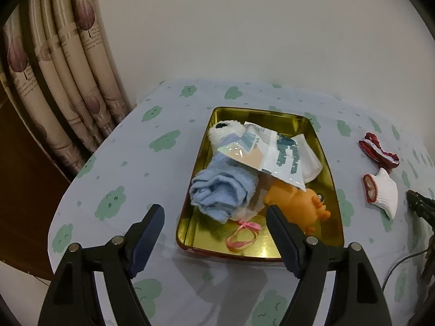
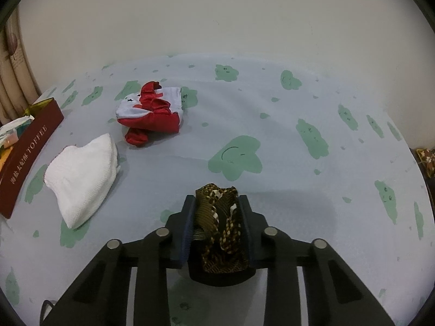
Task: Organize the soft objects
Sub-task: 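Carry the brown checkered hat into the gold tin and open the right tool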
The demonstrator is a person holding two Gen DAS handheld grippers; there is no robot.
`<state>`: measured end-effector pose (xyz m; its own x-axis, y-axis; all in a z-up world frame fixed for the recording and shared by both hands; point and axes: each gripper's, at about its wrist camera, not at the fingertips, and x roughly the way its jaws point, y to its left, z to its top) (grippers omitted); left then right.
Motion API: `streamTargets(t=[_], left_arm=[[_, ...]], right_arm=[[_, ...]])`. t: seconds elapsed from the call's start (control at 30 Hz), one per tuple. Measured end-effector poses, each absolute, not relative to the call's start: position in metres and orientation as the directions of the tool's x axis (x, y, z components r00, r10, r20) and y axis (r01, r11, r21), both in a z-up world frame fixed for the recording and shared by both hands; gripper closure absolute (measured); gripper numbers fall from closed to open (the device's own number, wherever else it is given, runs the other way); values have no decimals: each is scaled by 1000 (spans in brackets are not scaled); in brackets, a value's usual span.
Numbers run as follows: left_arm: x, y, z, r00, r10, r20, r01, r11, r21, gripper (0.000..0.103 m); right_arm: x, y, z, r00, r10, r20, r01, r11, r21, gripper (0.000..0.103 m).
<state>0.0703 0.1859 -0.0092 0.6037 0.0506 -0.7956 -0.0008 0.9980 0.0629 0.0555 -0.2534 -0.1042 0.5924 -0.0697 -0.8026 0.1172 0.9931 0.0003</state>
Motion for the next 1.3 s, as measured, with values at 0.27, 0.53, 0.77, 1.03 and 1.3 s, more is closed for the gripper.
streamTargets(t=[0.27,0.53,0.77,1.03,1.3], left_arm=[[63,198,-8,620,54,-783,-39,999,38,24],[60,196,-7,630,56,-775,-35,998,43,24],[59,201,-7,626,67,-777,-62,997,36,24],[60,208,-7,625,70,-778,-78,997,28,24],[59,218,-8,623,98,-776,-103,994,43,24]], right_arm=[[53,-248,-93,606,-81,-791,121,993,-9,79],[50,-245,-90,605,-77,-793,113,994,-10,79],[48,-234,-82,618,-59,-784,86,996,-7,79],[56,-206,-68,629,-12,-777,18,1000,-1,79],[66,-158,-53,626,81,-776,-88,996,33,79]])
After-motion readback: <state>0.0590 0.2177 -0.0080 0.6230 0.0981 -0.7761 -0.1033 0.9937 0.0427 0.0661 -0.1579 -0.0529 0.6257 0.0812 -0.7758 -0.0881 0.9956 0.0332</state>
